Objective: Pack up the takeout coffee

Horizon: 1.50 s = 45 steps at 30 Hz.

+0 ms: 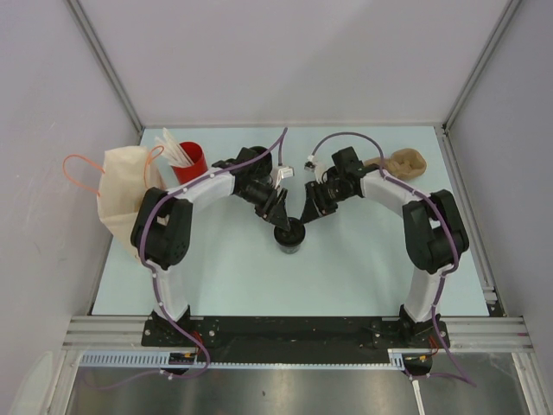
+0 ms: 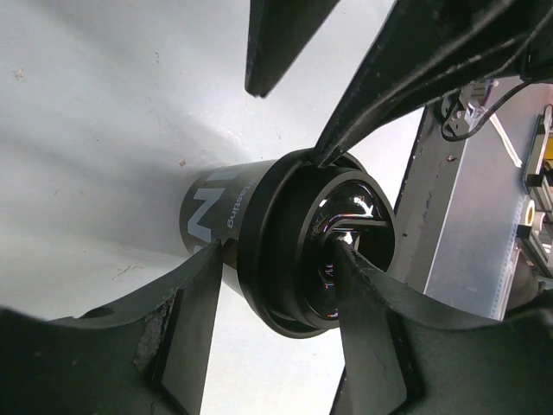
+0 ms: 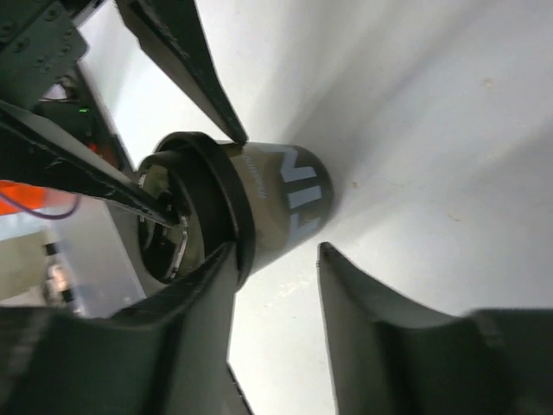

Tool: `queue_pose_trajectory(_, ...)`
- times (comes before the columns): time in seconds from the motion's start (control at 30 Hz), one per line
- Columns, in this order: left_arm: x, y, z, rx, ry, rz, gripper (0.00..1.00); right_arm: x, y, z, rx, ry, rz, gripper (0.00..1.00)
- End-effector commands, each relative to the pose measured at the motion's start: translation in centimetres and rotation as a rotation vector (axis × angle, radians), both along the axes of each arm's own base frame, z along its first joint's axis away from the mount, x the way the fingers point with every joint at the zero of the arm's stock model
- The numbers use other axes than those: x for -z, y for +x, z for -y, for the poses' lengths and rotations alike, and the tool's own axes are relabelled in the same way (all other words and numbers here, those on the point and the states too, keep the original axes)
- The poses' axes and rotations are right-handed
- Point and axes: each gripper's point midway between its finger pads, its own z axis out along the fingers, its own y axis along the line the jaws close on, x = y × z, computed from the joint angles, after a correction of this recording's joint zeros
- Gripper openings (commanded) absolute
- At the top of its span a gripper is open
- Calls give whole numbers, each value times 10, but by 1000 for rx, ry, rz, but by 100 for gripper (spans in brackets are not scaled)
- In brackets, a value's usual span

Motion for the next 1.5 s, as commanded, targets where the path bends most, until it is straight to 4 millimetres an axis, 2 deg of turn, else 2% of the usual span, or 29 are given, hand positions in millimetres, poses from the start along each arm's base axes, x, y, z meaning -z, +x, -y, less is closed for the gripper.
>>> queue_pose_trajectory(0.0, 52, 3, -29, 13, 202, 84, 57, 9, 14, 16, 13, -156, 166, 52)
queue_pose_trajectory(0.1, 53, 3, -29, 12, 203, 81, 57, -6, 22, 22, 7, -180, 255, 61)
queue_pose_trajectory(0.17, 53, 3, -28, 11, 200, 79, 57, -21, 30, 28, -3, -205, 351, 63)
queue_pose_trajectory(0.27, 54, 3, -28, 10, 197, 74, 57, -36, 30, 35, -47, -260, 478, 65)
queue_pose_trajectory(0.43, 55, 3, -27, 10, 196, 69, 57, -44, 14, 35, -165, -367, 625, 67)
queue_pose_trajectory(0.67, 57, 3, -25, 10, 187, 62, 58, -65, -11, 19, -285, -388, 800, 74)
queue_pose_trajectory(0.7, 56, 2, -24, 9, 181, 56, 58, -69, -22, 12, -327, -380, 840, 77)
queue_pose_trajectory(0.77, 56, 2, -24, 8, 176, 54, 58, -70, -25, 8, -342, -400, 880, 80)
queue_pose_trajectory(0.8, 56, 3, -23, 8, 173, 52, 58, -65, -34, 3, -366, -403, 883, 82)
queue_pose_trajectory(0.97, 56, 3, -21, 5, 166, 46, 59, -55, -25, -8, -274, -436, 902, 91)
queue_pose_trajectory(1.0, 56, 3, -21, 5, 165, 45, 59, -53, -25, -9, -264, -435, 899, 99)
queue_pose_trajectory(1.17, 55, 2, -22, 5, 164, 47, 59, -39, -23, -18, -224, -447, 863, 99)
queue_pose_trajectory(1.47, 55, 2, -20, -1, 159, 42, 59, -33, -23, -28, -187, -409, 814, 100)
